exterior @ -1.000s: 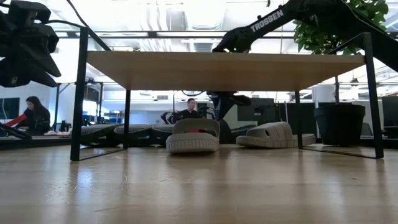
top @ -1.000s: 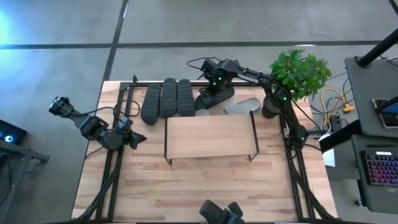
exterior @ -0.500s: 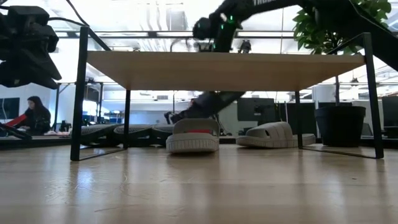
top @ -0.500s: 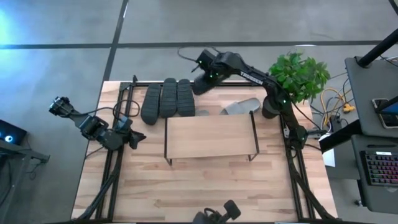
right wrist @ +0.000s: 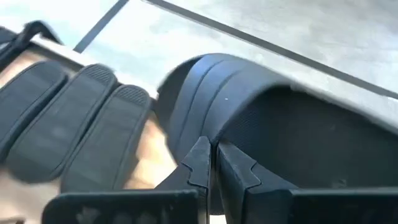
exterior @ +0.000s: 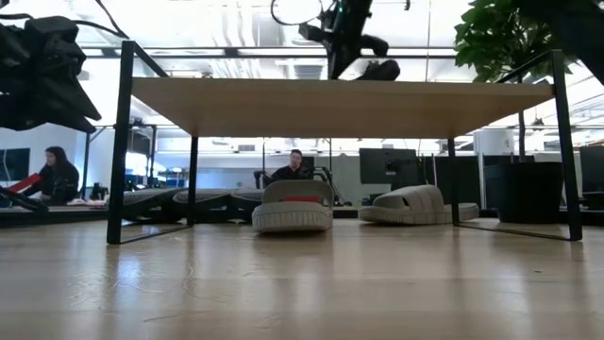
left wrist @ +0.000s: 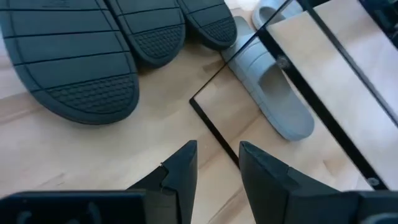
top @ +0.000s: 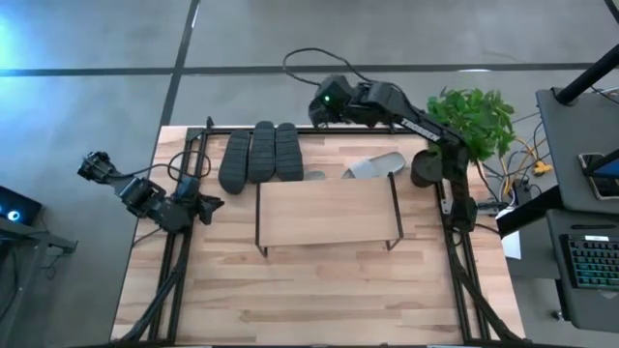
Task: Pick and place slides into the shelf
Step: Put the black slipper on the shelf
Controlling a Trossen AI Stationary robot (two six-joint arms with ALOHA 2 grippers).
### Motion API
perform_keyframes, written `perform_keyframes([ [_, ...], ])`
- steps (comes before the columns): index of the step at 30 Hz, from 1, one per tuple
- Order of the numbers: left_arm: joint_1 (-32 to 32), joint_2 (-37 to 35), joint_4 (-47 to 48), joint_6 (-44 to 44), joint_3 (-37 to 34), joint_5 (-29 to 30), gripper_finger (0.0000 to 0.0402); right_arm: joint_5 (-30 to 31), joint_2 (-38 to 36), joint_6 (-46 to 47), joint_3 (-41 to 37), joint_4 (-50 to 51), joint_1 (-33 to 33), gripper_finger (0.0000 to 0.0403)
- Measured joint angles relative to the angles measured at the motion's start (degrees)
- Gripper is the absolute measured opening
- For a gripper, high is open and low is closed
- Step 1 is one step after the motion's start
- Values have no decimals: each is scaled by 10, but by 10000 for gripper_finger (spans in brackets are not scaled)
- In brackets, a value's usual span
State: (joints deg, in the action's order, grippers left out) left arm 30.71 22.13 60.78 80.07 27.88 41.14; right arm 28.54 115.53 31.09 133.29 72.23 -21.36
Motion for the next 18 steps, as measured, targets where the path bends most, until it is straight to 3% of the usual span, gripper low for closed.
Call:
perform_keyframes([
  [5,0,-2,24,0,-1,-2,105,-41,-4,-48,1,-4,43,9],
  [15,0,-16,11,-109,3,-17,105,-334,-7,-72,2,-18,80,9],
  [18,0,-24,10,-132,3,-18,105,-319,-16,33,3,-28,82,8],
])
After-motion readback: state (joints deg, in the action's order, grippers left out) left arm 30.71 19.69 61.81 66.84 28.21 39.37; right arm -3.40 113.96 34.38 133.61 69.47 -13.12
